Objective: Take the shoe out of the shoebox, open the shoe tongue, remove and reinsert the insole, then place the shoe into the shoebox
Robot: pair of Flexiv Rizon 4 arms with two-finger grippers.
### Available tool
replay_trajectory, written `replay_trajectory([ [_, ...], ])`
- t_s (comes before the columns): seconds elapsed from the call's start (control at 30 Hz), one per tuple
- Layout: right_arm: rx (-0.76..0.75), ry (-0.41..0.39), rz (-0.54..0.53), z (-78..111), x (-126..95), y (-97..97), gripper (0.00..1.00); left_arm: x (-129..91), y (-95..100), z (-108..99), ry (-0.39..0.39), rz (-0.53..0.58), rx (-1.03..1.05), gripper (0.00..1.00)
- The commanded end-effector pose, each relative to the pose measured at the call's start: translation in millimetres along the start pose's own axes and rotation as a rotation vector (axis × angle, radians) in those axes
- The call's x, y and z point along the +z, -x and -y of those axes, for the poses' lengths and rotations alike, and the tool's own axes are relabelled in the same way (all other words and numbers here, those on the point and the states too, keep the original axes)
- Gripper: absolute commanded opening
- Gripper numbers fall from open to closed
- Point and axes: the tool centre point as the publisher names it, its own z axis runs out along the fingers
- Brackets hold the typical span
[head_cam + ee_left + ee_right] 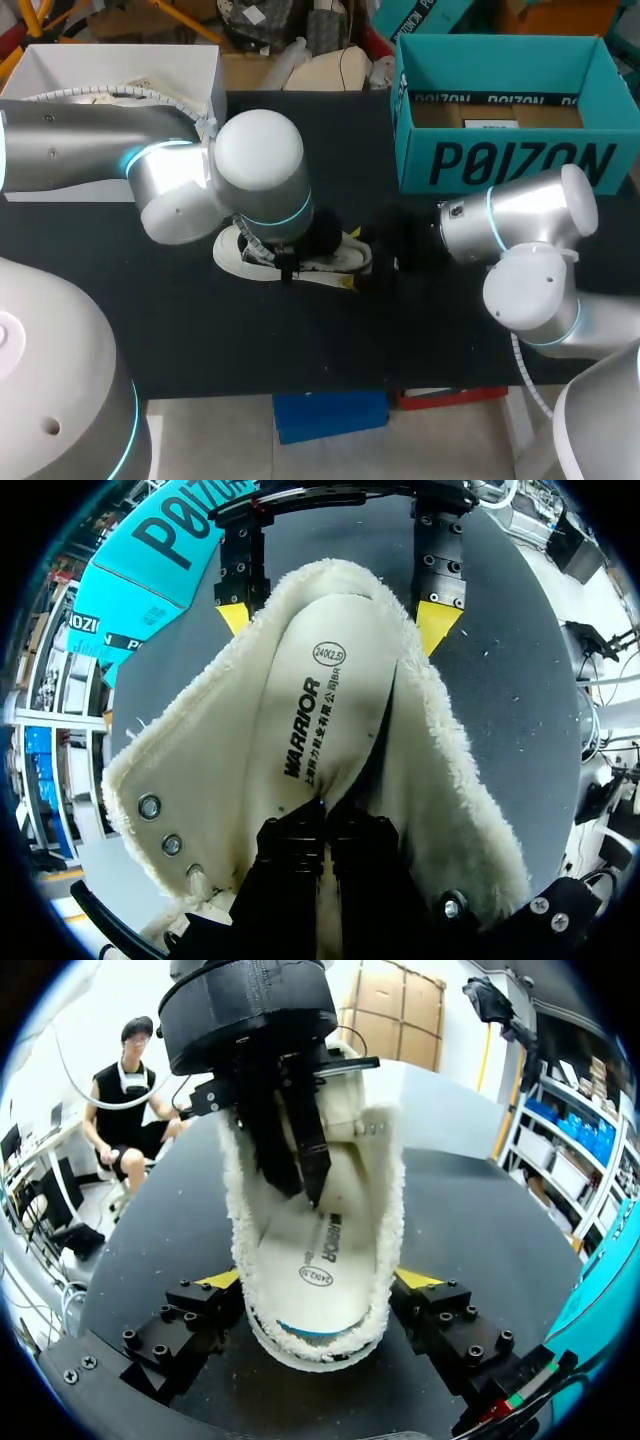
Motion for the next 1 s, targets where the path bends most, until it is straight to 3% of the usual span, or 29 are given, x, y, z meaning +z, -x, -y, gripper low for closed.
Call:
replay_trajectory([
  [0.03, 0.001, -0.002, 0.0, 3.6, -4.0, -1.8, 0.0, 48.1, 12.2, -19.4, -0.096, -0.092, -0.001, 0.0],
  [0.33, 0.001, -0.002, 0.0, 3.6, -4.0, -1.8, 0.0, 28.5, 11.2, -19.3, -0.204, -0.172, -0.021, 0.0],
  [1.0, 0.001, -0.002, 0.0, 3.6, -4.0, -1.8, 0.0, -21.2, 12.1, -5.7, -0.293, -0.208, 0.059, 0.0],
])
